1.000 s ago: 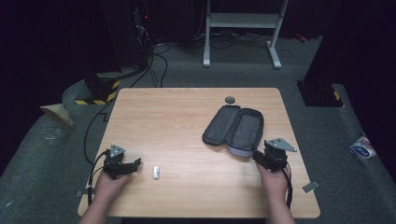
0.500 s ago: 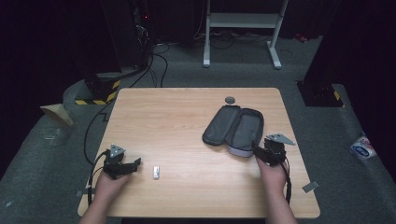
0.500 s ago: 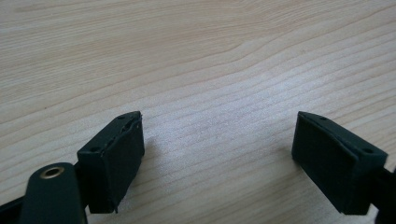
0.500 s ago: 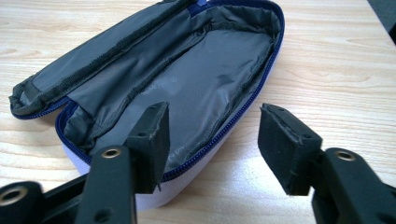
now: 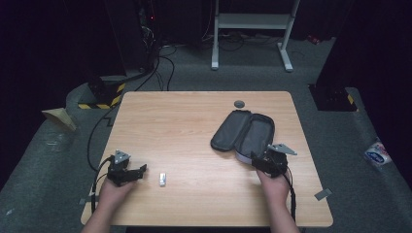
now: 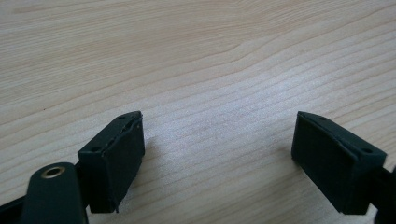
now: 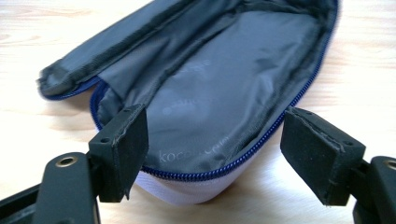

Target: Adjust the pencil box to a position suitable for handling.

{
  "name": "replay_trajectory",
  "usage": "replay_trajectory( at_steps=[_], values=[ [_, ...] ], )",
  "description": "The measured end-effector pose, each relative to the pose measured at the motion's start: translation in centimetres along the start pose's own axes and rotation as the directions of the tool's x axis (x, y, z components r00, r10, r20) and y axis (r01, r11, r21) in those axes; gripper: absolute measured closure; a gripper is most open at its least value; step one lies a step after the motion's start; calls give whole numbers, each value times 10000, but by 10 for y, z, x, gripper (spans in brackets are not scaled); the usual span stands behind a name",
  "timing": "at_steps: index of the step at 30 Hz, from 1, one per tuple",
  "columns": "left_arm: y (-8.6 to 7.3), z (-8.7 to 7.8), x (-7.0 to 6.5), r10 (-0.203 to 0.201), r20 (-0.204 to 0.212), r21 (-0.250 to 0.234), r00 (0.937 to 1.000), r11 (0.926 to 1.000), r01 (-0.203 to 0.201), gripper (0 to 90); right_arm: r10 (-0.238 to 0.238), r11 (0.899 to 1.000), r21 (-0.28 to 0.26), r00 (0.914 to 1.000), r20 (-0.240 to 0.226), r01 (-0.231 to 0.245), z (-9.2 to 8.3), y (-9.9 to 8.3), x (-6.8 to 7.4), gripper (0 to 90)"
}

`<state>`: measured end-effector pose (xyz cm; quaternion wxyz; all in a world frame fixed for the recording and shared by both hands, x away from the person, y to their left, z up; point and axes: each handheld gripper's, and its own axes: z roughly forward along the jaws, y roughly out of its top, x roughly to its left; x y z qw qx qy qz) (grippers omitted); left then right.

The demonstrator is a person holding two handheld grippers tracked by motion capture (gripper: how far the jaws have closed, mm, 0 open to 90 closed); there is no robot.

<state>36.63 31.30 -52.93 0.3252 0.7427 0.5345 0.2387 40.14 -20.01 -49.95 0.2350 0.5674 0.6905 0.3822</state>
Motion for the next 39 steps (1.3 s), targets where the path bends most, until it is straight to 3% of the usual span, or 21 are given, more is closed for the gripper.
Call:
replay_trajectory(
  at_steps=[8,12,16,20,24,32,39],
  values=[
    [0,0,0,-20,5,-22,10000,10000,20,177,-486,9984,-336,9954,-830,460,-14,-10,35,244],
    [0,0,0,-17,4,-19,10000,10000,17,177,-680,9960,-649,9924,-1022,615,-23,-12,42,278],
    [0,0,0,-29,-11,-26,10000,10000,29,179,-714,9927,-1018,9953,-656,645,-30,-7,30,322],
    [0,0,-1,-44,5,-9,10000,10000,44,183,-413,9949,-916,9991,-2,412,-21,5,3,391],
    [0,0,0,-43,13,-14,10000,10000,43,185,-202,9969,-749,9992,348,228,-9,20,-19,460],
    [0,-1,0,16,36,19,10000,10000,-16,185,125,9990,-433,9961,877,-87,20,44,-42,630],
    [0,-1,0,29,35,20,10000,10000,-29,186,200,9998,29,9957,902,-203,41,49,-50,758]
  ],
)
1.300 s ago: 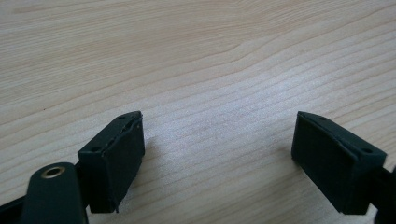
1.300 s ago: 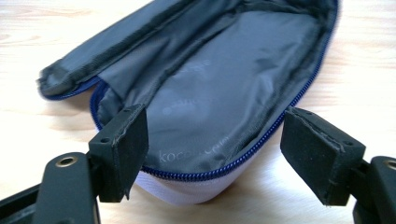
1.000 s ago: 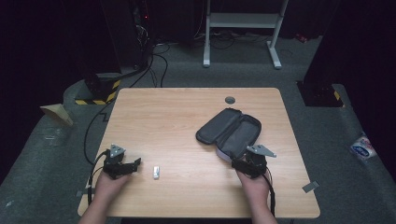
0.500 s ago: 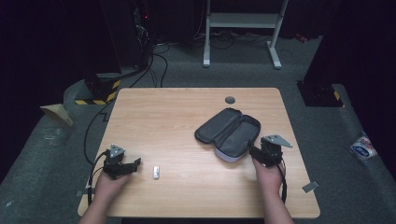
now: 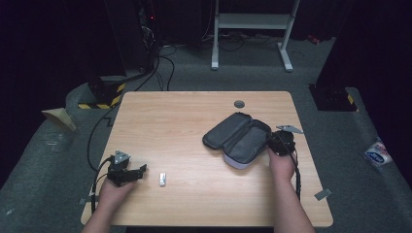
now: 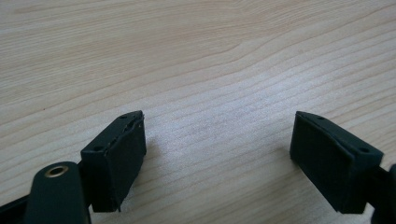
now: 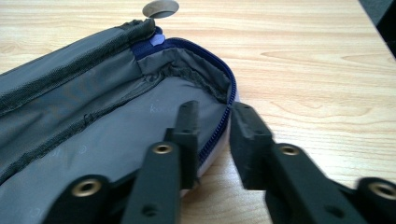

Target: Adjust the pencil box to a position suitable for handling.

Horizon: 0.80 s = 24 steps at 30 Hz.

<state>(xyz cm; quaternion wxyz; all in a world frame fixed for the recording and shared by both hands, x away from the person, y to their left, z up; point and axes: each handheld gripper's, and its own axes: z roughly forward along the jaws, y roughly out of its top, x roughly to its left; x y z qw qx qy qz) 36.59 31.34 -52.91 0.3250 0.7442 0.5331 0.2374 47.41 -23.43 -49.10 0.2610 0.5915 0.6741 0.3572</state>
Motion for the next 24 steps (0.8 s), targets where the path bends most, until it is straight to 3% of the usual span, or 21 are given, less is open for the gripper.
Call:
replay_trajectory(
  at_steps=[5,14,21,24],
  values=[
    [0,0,0,-31,0,-5,10000,10000,31,189,23,10000,-76,10000,-84,-23,-6,-7,5,833],
    [-1,-1,0,-33,-17,-35,10000,10000,33,192,-299,9981,-564,9968,-743,258,-38,-40,32,798],
    [-1,-1,0,-19,-12,-29,10000,10000,19,192,-657,9943,-939,9826,-1738,498,-61,-66,61,732],
    [-1,-1,-1,-36,-20,-34,10000,10000,36,192,-847,9916,-1123,9772,-1948,635,-68,-70,69,680]
  ],
)
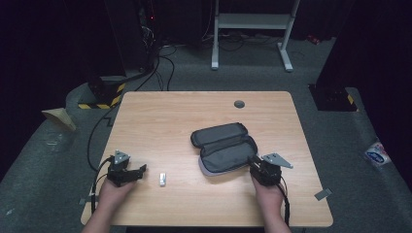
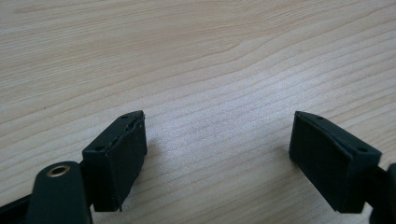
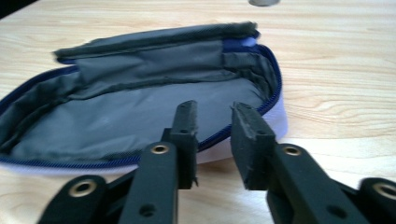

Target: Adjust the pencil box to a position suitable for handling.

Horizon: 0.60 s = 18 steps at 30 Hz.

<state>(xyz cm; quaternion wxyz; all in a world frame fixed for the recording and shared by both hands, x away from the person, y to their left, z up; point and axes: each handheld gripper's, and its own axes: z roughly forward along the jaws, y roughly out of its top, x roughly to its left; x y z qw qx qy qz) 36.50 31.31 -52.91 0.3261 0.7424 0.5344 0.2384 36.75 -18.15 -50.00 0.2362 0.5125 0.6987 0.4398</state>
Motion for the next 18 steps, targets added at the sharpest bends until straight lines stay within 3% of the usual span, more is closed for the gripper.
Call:
replay_trajectory(
  at_steps=[3,7,13,18],
  values=[
    [0,0,0,39,-10,-45,10000,10000,-39,199,-172,9997,-157,9998,117,174,-4,4,2,642],
    [-1,-2,0,83,53,-110,10000,9999,-82,247,-110,9999,-112,9987,491,116,0,16,-9,615],
    [3,-3,-3,-32,167,-100,9999,9999,34,408,-175,9992,380,9965,814,144,20,30,-24,616],
    [14,-15,-19,227,405,-751,9989,9970,-196,498,-203,9979,634,9960,865,149,30,35,-32,643]
  ],
)
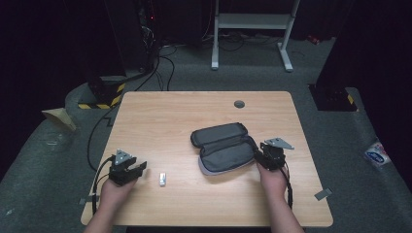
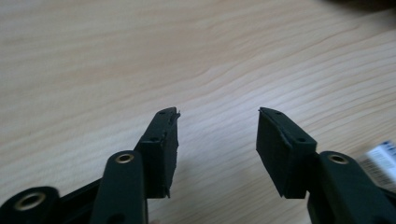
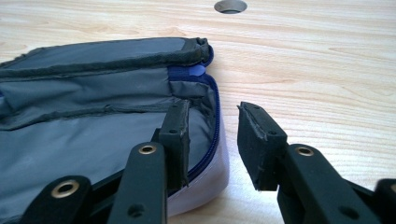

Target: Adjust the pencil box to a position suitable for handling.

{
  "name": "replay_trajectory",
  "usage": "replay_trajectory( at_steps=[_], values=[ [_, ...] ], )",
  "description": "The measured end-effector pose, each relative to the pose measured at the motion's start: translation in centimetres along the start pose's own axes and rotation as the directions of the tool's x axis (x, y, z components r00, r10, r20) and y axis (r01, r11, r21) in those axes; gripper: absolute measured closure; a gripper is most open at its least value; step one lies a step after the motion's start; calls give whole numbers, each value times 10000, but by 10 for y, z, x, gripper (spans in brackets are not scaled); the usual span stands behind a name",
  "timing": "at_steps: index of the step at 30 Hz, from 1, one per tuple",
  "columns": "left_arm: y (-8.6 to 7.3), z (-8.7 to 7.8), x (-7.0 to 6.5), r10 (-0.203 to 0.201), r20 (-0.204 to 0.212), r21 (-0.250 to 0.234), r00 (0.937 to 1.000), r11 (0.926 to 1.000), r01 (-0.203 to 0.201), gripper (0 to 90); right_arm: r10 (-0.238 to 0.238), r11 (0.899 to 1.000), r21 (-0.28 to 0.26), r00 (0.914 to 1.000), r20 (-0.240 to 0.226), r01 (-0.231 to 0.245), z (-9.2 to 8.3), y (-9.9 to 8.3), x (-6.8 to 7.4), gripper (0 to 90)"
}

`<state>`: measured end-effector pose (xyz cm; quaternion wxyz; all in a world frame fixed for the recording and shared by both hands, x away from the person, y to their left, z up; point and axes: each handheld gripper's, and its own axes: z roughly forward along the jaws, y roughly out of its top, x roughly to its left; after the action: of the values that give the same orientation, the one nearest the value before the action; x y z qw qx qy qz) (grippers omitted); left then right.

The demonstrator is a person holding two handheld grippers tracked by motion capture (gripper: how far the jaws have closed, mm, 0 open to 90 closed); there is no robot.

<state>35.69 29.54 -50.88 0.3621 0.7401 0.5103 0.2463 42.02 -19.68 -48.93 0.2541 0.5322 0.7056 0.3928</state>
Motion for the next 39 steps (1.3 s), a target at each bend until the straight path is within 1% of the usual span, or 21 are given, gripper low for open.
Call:
replay_trajectory(
  at_steps=[2,4,5,8,9,11,12,15,17,20,22,23,25,26,27,28,29,31,34,36,39],
  values=[
    [5,-4,-8,122,163,-290,9998,9995,-118,533,15,10000,66,10000,20,-15,2,1,-2,660],
    [11,-7,-17,262,187,-568,9995,9981,-251,551,58,9999,108,10000,-32,-58,3,1,-2,674],
    [13,-8,-22,222,318,-687,9992,9974,-200,566,-9,9999,124,10000,-51,9,3,2,-2,680],
    [20,-10,-36,308,545,-887,9980,9957,-258,594,-150,9997,187,9999,-28,150,6,3,-1,699],
    [21,-9,-42,296,594,-915,9978,9955,-241,599,-145,9997,189,9999,-34,146,6,3,-2,703],
    [25,-7,-51,425,596,-747,9973,9965,-380,621,-137,9996,261,9999,-14,137,8,2,-3,711],
    [26,-6,-56,419,667,-700,9969,9969,-372,632,-89,9995,306,10000,-17,89,9,2,-3,717],
    [30,-1,-71,635,815,-600,9946,9965,-587,638,-108,9993,370,9999,-115,112,10,-1,-3,732],
    [32,2,-80,723,1004,-599,9923,9960,-665,638,-74,9992,388,9998,-175,81,9,-3,-1,733],
    [34,7,-91,1001,1178,-596,9880,9938,-936,649,-224,9990,376,9994,-264,233,6,-6,3,732],
    [35,10,-95,1006,1284,-555,9866,9940,-941,657,-302,9988,387,9989,-358,316,4,-8,6,731],
    [36,11,-96,948,1381,-540,9859,9947,-880,661,-278,9989,371,9986,-458,295,1,-11,8,730],
    [37,13,-99,879,1444,-548,9856,9952,-807,665,-445,9984,328,9970,-626,466,-4,-14,15,724],
    [37,14,-100,1016,1434,-563,9844,9939,-944,665,-515,9981,289,9963,-687,536,-5,-15,17,720],
    [38,14,-100,1044,1437,-625,9841,9934,-962,665,-615,9977,241,9950,-791,636,-8,-17,21,721],
    [38,14,-100,1034,1468,-653,9837,9934,-947,665,-666,9974,219,9939,-876,688,-9,-18,24,720],
    [39,14,-100,896,1476,-692,9850,9944,-801,667,-748,9969,167,9927,-948,767,-11,-19,27,716],
    [39,13,-101,810,1539,-751,9848,9947,-701,667,-643,9977,121,9916,-1125,661,-15,-23,34,708],
    [39,14,-103,952,1494,-809,9842,9932,-838,666,-730,9972,68,9888,-1303,745,-17,-27,43,698],
    [40,16,-102,844,1565,-850,9841,9938,-717,663,-815,9966,-7,9861,-1445,823,-16,-28,48,694],
    [41,17,-102,702,1650,-957,9838,9939,-548,653,-828,9965,-46,9847,-1531,830,-15,-31,55,690]
  ],
)
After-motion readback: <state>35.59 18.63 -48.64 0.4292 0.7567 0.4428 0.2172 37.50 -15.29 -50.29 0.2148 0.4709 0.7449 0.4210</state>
